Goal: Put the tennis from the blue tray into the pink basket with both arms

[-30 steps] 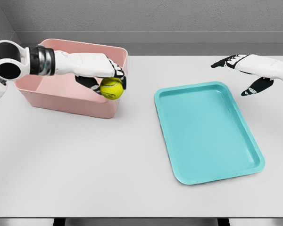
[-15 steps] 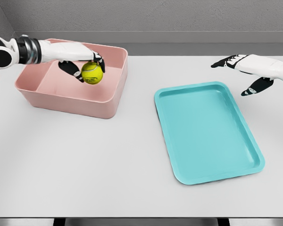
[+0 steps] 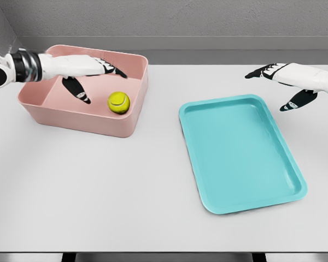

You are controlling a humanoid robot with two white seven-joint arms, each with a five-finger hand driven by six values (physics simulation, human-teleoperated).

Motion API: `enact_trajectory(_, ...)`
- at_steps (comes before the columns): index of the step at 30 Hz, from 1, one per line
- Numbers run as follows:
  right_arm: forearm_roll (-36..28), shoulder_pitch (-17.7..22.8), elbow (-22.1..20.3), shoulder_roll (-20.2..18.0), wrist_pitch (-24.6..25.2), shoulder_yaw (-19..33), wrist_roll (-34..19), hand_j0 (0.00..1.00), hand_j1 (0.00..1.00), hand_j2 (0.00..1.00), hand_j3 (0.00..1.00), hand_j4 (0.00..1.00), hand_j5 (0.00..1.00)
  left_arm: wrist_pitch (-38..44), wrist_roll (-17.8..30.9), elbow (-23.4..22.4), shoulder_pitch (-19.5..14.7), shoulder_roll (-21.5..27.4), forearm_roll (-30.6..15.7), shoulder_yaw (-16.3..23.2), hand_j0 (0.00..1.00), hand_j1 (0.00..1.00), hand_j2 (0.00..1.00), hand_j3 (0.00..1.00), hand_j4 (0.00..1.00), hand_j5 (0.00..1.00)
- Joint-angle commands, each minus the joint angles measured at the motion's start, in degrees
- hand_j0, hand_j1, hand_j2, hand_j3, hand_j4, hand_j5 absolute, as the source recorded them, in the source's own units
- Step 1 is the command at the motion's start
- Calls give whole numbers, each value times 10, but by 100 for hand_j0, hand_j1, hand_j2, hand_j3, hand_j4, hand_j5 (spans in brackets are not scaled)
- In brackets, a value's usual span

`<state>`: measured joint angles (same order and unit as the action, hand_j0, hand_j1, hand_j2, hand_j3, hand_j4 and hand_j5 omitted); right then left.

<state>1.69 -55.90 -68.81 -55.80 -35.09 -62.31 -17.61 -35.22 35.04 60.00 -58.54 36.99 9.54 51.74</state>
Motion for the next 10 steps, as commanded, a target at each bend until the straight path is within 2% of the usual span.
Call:
enact_trajectory(1,-4,-1,0,0,1,1,0,100,100,100,100,100,100,2,0,76,4,53,-37,-16,100,100,100,100,100,100)
enact_trajectory(5,-4,-1,0,0,1,1,0,100,100,100,100,100,100,2,0,156,31,134,-53,-20,100,100,100,100,100,100)
enact_trajectory(6,-4,-1,0,-1,1,1,0,100,100,100,100,100,100,2,0,166,54,146,-56,-35,100,100,100,100,100,100)
enact_trajectory(8,-4,-1,0,0,1,1,0,100,100,100,100,100,100,2,0,188,126,180,-56,-104,100,100,100,100,100,100)
enact_trajectory(9,-4,-1,0,0,1,1,0,100,100,100,100,100,100,2,0,193,145,183,-56,-121,100,100,100,100,100,100)
enact_trajectory(10,-4,-1,0,0,1,1,0,100,100,100,100,100,100,2,0,193,146,183,-56,-121,100,100,100,100,100,100)
